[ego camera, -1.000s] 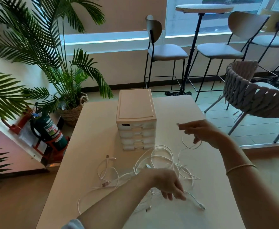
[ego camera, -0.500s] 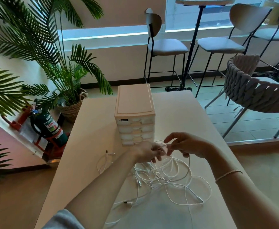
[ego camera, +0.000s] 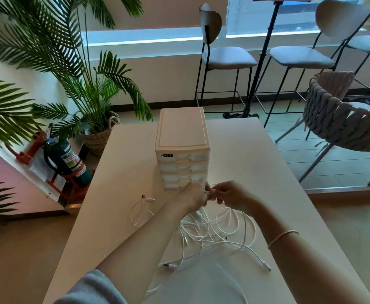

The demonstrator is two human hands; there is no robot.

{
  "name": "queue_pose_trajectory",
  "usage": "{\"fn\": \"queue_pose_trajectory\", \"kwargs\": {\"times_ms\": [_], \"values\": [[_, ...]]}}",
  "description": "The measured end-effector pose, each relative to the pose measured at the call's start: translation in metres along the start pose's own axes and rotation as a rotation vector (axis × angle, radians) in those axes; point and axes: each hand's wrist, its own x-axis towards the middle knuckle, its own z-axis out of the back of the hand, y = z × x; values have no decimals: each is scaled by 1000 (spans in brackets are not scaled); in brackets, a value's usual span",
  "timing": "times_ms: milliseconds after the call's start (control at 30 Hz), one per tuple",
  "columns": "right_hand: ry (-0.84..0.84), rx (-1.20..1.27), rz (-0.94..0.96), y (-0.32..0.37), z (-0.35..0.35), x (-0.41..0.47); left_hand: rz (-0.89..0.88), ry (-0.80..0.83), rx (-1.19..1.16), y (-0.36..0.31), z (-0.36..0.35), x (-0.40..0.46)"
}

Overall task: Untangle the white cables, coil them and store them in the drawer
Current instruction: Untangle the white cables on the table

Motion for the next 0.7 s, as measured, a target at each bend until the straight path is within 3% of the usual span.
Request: {"fn": "queue_pose_trajectory", "kwargs": {"times_ms": [100, 433, 700], "values": [[-36, -106, -17, -6, -4, 7, 29, -9, -32, 10, -4, 5], [-28, 166, -198, -37, -21, 23, 216, 125, 44, 64, -49, 30], [16, 223, -207, -48, -25, 26, 13, 74, 394, 83, -80, 40]]}}
